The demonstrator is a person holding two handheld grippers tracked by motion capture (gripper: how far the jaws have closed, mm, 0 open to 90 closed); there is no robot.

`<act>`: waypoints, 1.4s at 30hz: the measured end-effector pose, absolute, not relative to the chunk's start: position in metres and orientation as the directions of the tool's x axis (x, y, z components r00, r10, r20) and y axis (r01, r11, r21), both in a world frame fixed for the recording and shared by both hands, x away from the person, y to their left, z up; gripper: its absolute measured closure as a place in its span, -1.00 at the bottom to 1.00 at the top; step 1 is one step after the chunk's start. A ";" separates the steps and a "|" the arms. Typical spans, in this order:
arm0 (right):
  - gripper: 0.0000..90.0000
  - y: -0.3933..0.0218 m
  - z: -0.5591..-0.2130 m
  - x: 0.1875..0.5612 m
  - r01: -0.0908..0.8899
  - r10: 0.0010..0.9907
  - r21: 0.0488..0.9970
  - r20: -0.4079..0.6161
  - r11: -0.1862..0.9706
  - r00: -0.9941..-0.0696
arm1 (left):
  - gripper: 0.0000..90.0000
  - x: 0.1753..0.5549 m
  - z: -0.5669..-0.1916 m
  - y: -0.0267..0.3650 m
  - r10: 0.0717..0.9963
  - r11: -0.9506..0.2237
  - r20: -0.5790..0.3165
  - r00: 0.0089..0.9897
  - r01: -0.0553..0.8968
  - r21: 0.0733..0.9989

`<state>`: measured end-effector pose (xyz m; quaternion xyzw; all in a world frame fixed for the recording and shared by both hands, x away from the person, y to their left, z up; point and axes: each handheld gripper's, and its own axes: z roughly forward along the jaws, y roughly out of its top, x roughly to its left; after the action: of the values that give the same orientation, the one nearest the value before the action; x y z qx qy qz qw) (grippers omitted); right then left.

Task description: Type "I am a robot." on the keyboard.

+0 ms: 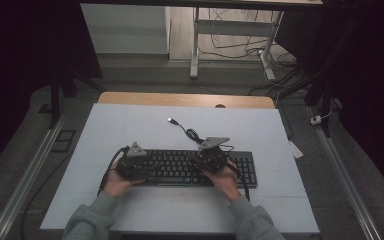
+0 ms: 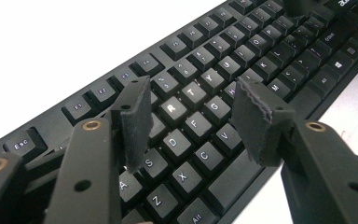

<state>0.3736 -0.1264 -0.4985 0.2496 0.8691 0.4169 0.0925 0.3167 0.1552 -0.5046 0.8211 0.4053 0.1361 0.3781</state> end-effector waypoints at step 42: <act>0.13 -0.186 -0.503 0.346 0.369 0.580 0.784 0.014 0.499 -0.814 | 0.92 0.325 -0.510 0.150 0.769 -0.378 -0.086 0.633 0.559 0.738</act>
<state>0.3459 -0.1861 -0.5028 0.2771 0.8565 0.4167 0.1266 0.3254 0.1504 -0.5102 0.8187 0.4056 0.1371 0.3826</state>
